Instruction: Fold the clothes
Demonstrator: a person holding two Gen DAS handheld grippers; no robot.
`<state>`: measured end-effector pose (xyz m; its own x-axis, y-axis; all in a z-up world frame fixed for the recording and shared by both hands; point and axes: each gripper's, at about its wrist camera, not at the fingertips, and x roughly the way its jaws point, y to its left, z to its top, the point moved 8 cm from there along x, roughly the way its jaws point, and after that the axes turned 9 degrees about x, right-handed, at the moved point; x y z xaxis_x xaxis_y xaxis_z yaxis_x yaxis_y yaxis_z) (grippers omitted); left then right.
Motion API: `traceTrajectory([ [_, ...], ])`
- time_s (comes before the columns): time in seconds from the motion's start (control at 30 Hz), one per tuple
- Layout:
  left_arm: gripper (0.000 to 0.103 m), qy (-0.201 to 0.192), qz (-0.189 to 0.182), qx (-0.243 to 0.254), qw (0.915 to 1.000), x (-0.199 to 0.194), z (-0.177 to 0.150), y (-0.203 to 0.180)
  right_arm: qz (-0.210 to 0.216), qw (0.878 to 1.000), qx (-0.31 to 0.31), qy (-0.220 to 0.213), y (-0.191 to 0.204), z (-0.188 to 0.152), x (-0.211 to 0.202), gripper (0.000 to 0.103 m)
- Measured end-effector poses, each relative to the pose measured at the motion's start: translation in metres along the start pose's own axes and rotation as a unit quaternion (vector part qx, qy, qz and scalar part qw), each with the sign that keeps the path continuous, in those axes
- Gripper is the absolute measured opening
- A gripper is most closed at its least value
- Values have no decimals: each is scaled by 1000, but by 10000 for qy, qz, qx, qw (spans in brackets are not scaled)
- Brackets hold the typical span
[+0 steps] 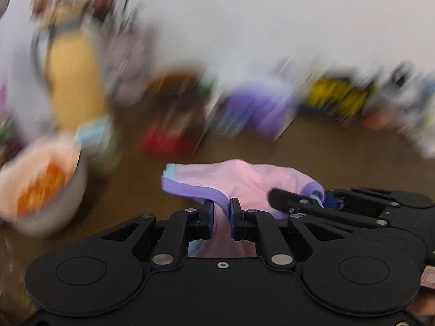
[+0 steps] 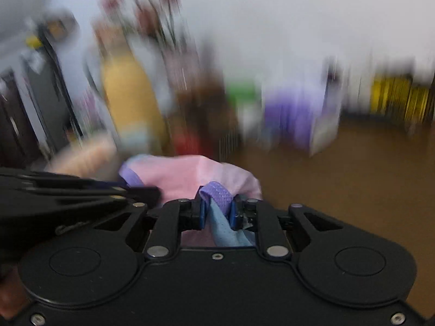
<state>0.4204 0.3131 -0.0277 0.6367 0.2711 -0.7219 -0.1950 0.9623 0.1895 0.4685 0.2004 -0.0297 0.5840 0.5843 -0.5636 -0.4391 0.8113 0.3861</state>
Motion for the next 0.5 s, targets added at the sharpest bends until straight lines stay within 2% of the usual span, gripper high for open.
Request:
traceTrajectory([
  [0.03,35,152,262,-70,9995,6,-8,5,-64,10000,24,72,-1,-7,5,41],
  [0.07,44,165,367,-64,9992,6,-9,7,-127,9998,48,144,-3,-14,10,51],
  [0.1,63,60,674,-14,9977,1,-8,10,-243,9997,74,70,-6,-14,6,63],
  [0.13,75,-62,899,-5,9959,-5,-4,13,-316,9994,81,-104,-9,-8,-3,73],
  [0.2,81,-238,874,-181,9957,-16,5,16,-190,9994,32,-294,-12,5,-17,81],
  [0.33,83,-496,706,-284,9959,-35,24,3,-207,9983,-143,-522,-19,24,-44,82],
  [0.47,89,-685,611,-215,9955,-49,23,-23,-192,9981,-163,-556,-38,28,-64,83],
  [0.5,92,-747,463,-179,9960,-54,19,-38,-269,9977,-167,-606,-47,28,-70,84],
])
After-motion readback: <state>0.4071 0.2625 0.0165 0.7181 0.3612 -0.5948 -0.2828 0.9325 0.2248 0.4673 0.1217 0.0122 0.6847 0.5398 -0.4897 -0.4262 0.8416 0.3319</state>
